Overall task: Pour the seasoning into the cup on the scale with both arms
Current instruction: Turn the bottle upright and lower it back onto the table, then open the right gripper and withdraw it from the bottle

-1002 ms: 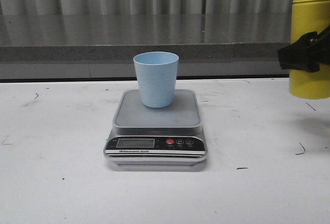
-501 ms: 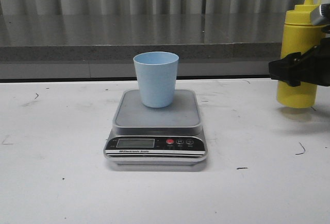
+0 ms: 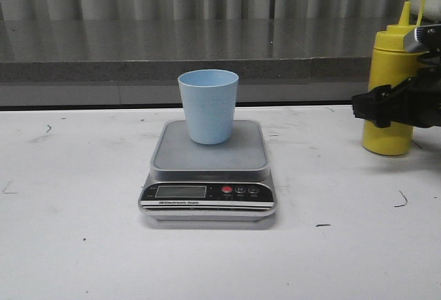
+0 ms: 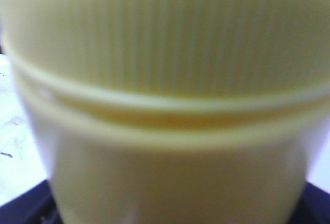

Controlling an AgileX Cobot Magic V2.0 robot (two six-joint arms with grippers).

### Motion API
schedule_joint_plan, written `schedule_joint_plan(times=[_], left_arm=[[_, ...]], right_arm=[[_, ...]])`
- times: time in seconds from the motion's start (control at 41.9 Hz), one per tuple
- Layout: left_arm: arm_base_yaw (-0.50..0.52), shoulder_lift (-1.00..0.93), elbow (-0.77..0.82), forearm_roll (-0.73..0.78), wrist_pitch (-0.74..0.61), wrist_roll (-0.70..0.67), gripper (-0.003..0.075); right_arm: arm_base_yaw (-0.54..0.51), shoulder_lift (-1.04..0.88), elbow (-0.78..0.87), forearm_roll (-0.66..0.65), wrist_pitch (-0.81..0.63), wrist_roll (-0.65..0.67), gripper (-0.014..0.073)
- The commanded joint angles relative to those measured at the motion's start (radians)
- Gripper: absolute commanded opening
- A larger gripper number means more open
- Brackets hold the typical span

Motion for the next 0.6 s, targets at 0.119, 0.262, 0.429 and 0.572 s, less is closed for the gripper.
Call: schedule_joint_plan(times=[0.119, 0.262, 0.429, 0.572], left_arm=[[-0.008, 0.001, -0.027, -0.008, -0.069, -0.003, 0.0409], [-0.008, 0.001, -0.027, -0.008, -0.07, -0.003, 0.0409], [-0.008, 0.001, -0.027, -0.008, -0.07, -0.003, 0.0409], [-0.008, 0.001, -0.027, -0.008, -0.07, -0.003, 0.0409]], right_arm=[[-0.004, -0.058, -0.014, 0.019, -0.086, -0.008, 0.0654], [-0.009, -0.085, 0.032, 0.02, -0.085, -0.008, 0.0655], [-0.009, -0.15, 0.109, 0.02, -0.088, -0.009, 0.0655], [-0.009, -0.22, 0.172, 0.037, -0.017, -0.027, 0.0655]])
